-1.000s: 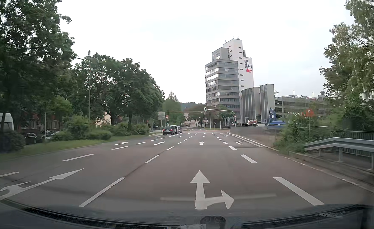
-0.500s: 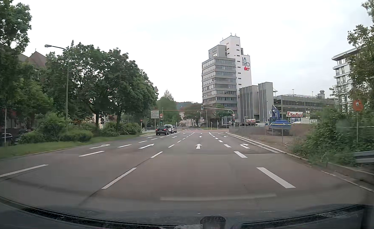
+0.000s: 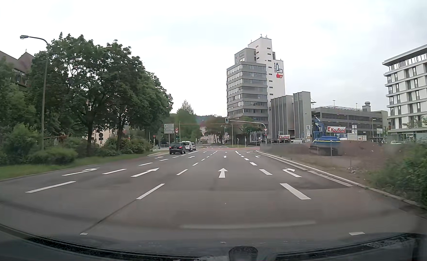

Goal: Follow the waypoints while adhering to traffic rules and regulations

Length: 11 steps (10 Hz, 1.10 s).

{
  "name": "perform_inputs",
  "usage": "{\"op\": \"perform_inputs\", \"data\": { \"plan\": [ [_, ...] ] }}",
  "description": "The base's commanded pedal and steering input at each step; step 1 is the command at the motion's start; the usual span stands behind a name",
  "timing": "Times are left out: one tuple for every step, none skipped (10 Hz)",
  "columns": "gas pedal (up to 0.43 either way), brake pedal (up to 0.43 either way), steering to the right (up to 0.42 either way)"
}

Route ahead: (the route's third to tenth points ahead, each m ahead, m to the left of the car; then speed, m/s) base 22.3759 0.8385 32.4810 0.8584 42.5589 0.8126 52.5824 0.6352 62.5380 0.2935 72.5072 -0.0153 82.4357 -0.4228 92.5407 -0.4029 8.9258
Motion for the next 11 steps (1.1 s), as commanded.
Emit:
{"op": "perform_inputs", "data": {
  "plan": [
    [0.067,0.0,0.007],
    [0.067,0.0,0.007],
    [0.067,0.0,0.007],
    [0.067,0.0,0.007],
    [0.067,0.0,0.007],
    [0.079,0.0,0.006],
    [0.079,0.0,0.006],
    [0.079,0.0,0.006],
    [0.079,0.0,0.004],
    [0.079,0.0,0.004],
    [0.079,0.0,0.004]
  ]
}}
